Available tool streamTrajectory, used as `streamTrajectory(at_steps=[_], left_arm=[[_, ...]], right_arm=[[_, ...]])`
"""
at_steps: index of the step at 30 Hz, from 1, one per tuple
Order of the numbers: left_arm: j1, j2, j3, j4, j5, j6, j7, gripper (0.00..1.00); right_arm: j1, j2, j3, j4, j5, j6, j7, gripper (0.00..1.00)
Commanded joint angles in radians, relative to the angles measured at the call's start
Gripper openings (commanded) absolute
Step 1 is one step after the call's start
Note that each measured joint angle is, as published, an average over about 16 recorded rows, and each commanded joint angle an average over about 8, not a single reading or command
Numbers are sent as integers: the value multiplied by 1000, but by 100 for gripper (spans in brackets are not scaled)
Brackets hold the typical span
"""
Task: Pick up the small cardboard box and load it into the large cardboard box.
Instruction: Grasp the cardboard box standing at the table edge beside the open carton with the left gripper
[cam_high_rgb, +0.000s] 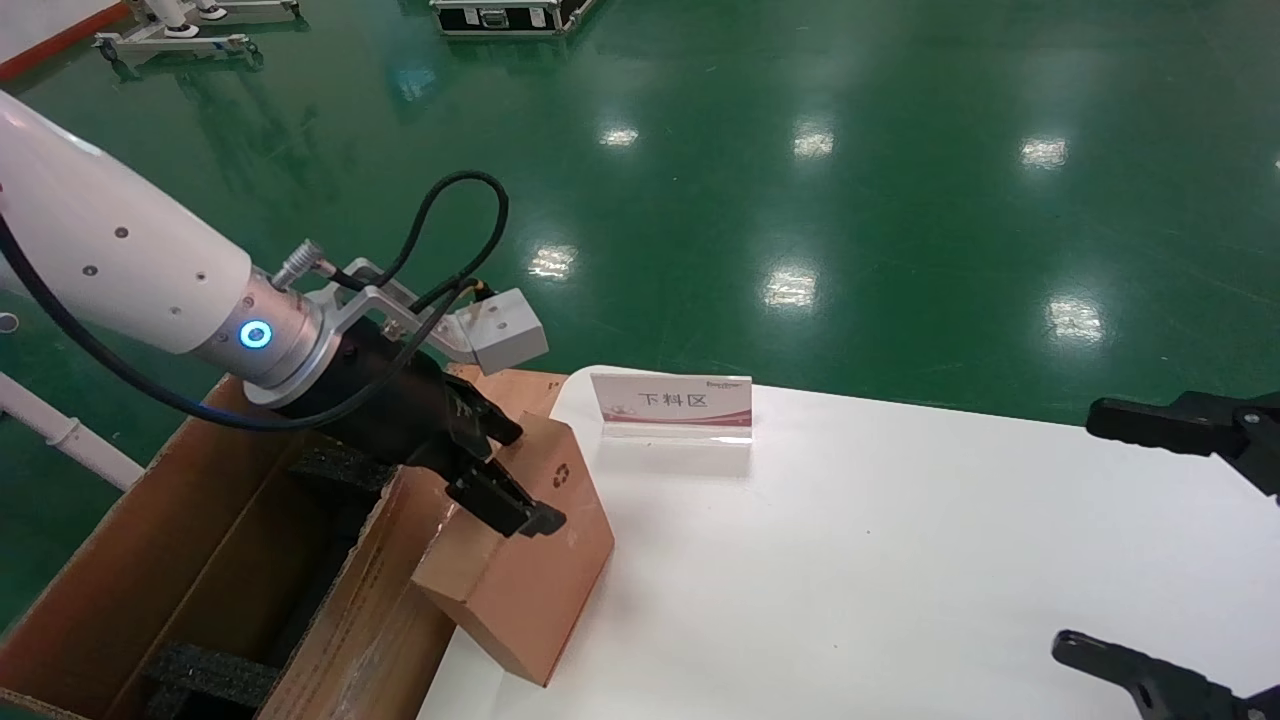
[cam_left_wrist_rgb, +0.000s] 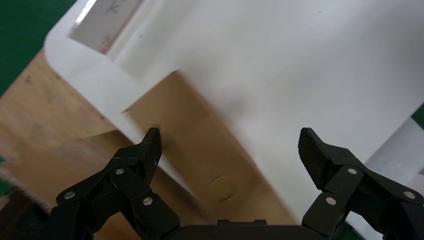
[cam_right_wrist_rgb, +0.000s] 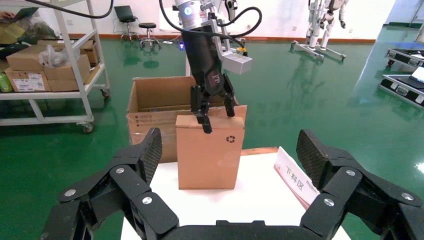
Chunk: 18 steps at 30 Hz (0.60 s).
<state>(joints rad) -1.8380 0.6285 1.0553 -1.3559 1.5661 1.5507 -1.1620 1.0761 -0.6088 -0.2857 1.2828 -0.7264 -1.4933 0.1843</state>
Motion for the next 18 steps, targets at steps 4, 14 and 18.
streamTrajectory(at_steps=[4,14,18], left_arm=[[-30,1,32,0,12,-4,-14,100],[-60,3,94,-1,-1,-4,-42,100],[-65,4,120,0,-5,-8,-52,100]], right_arm=[[0,0,0,0,0,0,0,100],[0,0,-1,0,1,0,-1,100],[0,1,-1,0,1,1,-1,100]])
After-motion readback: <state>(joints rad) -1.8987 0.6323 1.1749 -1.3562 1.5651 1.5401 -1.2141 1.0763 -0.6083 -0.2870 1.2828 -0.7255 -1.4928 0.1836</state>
